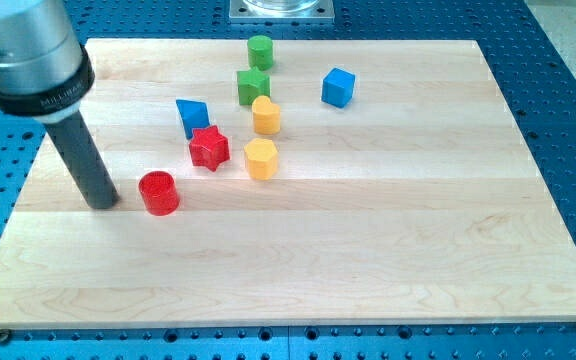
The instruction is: Place the red circle to the bottom of the hexagon
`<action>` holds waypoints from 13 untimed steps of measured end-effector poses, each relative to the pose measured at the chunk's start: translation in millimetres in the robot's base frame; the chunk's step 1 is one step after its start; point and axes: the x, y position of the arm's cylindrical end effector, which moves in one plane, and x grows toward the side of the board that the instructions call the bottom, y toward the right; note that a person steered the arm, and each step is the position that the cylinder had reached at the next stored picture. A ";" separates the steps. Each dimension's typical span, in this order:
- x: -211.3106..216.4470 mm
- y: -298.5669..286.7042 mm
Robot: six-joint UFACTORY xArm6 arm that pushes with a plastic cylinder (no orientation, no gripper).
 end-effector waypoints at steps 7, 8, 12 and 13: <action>-12.5 96.4; -42.8 96.2; 63.4 79.5; -6.2 14.0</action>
